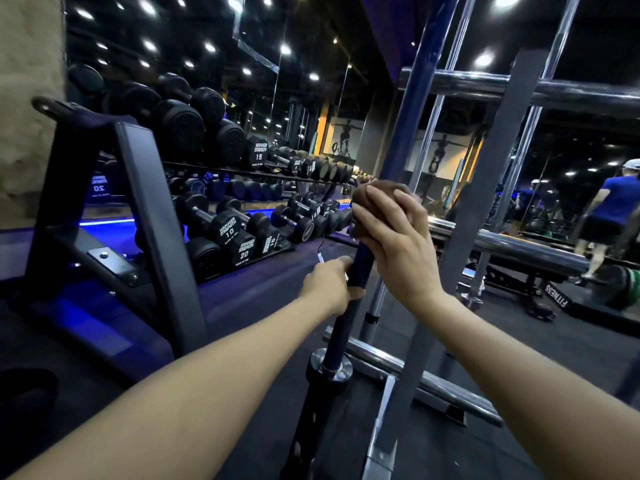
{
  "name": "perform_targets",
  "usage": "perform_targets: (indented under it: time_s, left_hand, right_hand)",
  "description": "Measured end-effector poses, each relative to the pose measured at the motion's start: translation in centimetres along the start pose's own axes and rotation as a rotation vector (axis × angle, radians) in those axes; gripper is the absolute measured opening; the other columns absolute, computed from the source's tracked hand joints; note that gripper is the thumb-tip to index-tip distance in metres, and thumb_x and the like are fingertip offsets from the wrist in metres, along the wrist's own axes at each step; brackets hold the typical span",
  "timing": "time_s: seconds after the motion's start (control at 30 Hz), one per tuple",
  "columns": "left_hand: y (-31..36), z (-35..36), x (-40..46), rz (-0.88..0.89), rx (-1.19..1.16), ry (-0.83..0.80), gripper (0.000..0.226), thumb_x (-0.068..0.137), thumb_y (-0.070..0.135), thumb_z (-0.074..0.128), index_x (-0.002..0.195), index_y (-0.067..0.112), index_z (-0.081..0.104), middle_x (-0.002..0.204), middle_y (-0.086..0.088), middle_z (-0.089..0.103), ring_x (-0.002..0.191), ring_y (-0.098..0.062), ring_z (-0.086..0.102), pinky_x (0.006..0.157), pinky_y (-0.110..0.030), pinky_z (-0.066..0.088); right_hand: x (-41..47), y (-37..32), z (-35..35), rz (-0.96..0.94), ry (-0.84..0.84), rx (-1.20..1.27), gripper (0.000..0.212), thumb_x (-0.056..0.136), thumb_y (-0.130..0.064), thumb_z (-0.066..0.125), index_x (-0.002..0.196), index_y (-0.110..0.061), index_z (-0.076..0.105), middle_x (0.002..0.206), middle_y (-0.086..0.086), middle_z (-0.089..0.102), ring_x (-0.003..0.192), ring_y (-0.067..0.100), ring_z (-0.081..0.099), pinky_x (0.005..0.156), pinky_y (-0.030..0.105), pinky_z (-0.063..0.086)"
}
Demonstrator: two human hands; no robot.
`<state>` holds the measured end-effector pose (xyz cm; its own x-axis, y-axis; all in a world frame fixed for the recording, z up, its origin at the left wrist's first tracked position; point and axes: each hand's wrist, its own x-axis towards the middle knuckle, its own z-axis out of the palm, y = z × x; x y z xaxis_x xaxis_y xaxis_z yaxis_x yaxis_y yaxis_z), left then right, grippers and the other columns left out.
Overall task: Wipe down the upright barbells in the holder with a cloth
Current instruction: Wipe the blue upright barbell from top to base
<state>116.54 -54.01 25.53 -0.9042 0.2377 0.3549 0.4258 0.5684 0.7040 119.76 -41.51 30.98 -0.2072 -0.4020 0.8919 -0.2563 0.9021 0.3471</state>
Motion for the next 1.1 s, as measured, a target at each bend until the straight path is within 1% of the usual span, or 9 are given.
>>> perform_targets:
  time_s: [0.13, 0.23, 0.4, 0.53, 0.63, 0.7, 0.8, 0.97, 1.1]
  left_hand:
    - [-0.1, 0.1, 0.0, 0.001, 0.004, -0.006, 0.027, 0.083, 0.029, 0.070, 0.106, 0.025, 0.058, 0.109, -0.002, 0.065, 0.103, -0.028, 0.060, 0.086, -0.035, 0.049]
    - [-0.5, 0.2, -0.4, 0.013, -0.011, 0.014, 0.024, 0.084, 0.035, 0.068, 0.105, 0.027, 0.057, 0.107, 0.002, 0.065, 0.101, -0.025, 0.060, 0.086, -0.035, 0.049]
    - [-2.4, 0.9, -2.3, 0.076, -0.046, 0.061, 0.022, 0.086, 0.033, 0.064, 0.106, 0.028, 0.055, 0.098, 0.006, 0.064, 0.098, -0.024, 0.061, 0.085, -0.038, 0.049]
    - [-6.5, 2.0, -4.3, 0.010, 0.070, 0.049, 0.038, 0.085, 0.027, 0.065, 0.120, 0.024, 0.052, 0.120, 0.004, 0.061, 0.112, -0.019, 0.058, 0.093, -0.036, 0.046]
    - [-8.9, 2.9, -5.3, -0.059, 0.099, -0.034, 0.051, 0.083, 0.034, 0.070, 0.128, 0.022, 0.051, 0.126, 0.004, 0.058, 0.116, -0.013, 0.055, 0.096, -0.029, 0.044]
    - [-9.4, 3.5, -5.6, -0.074, 0.059, -0.090, 0.061, 0.078, 0.039, 0.074, 0.130, 0.019, 0.051, 0.129, 0.002, 0.057, 0.117, -0.013, 0.055, 0.098, -0.027, 0.042]
    - [-9.7, 4.9, -5.9, -0.133, -0.036, -0.162, 0.074, 0.068, 0.039, 0.082, 0.131, 0.015, 0.052, 0.130, 0.005, 0.055, 0.120, -0.012, 0.052, 0.099, -0.022, 0.039]
    - [-10.8, 6.3, -5.5, -0.119, -0.023, -0.186, 0.077, 0.055, 0.048, 0.085, 0.122, 0.019, 0.061, 0.118, 0.008, 0.064, 0.110, -0.008, 0.059, 0.090, -0.017, 0.042]
    - [-10.7, 5.8, -5.2, -0.111, -0.033, -0.136, 0.044, 0.057, 0.027, 0.089, 0.091, 0.027, 0.062, 0.086, 0.013, 0.065, 0.079, -0.002, 0.057, 0.067, -0.010, 0.042]
  right_hand:
    - [4.1, 1.0, -1.6, 0.015, -0.004, 0.015, 0.043, 0.088, -0.033, 0.046, 0.125, -0.022, 0.063, 0.135, 0.002, 0.056, 0.121, 0.028, 0.033, 0.095, 0.048, 0.041]
    - [5.8, 0.7, -0.9, 0.075, 0.063, 0.006, 0.039, 0.087, -0.031, 0.052, 0.123, -0.022, 0.064, 0.135, 0.001, 0.056, 0.127, 0.032, 0.041, 0.100, 0.048, 0.037]
    - [-0.6, -0.4, 1.7, -0.051, 0.109, 0.012, 0.028, 0.088, -0.020, 0.065, 0.116, -0.019, 0.069, 0.131, 0.003, 0.060, 0.123, 0.027, 0.040, 0.105, 0.040, 0.038]
    - [-9.5, -3.4, 3.9, -0.095, -0.049, 0.121, 0.029, 0.091, -0.020, 0.058, 0.117, -0.022, 0.069, 0.133, 0.000, 0.059, 0.125, 0.024, 0.045, 0.098, 0.047, 0.046]
    - [-10.6, -3.5, 3.2, -0.192, -0.174, 0.111, 0.031, 0.088, -0.023, 0.055, 0.116, -0.024, 0.069, 0.132, -0.001, 0.059, 0.122, 0.023, 0.050, 0.097, 0.045, 0.046]
    - [-8.6, -2.1, 2.1, -0.255, -0.162, 0.067, 0.029, 0.088, -0.023, 0.061, 0.117, -0.026, 0.069, 0.133, -0.001, 0.059, 0.120, 0.024, 0.053, 0.102, 0.043, 0.042]
    - [-5.5, -0.4, 1.7, -0.128, -0.025, 0.026, 0.032, 0.090, -0.025, 0.067, 0.122, -0.028, 0.065, 0.136, -0.001, 0.056, 0.126, 0.027, 0.050, 0.109, 0.046, 0.035]
    - [-9.2, -2.5, 3.6, -0.093, -0.019, 0.124, 0.044, 0.086, -0.018, 0.066, 0.129, -0.021, 0.061, 0.142, 0.006, 0.049, 0.135, 0.030, 0.036, 0.105, 0.054, 0.037]
    - [-15.2, -4.4, 5.4, -0.200, -0.123, 0.170, 0.038, 0.086, -0.020, 0.057, 0.123, -0.020, 0.066, 0.138, 0.004, 0.054, 0.132, 0.027, 0.040, 0.103, 0.052, 0.038]
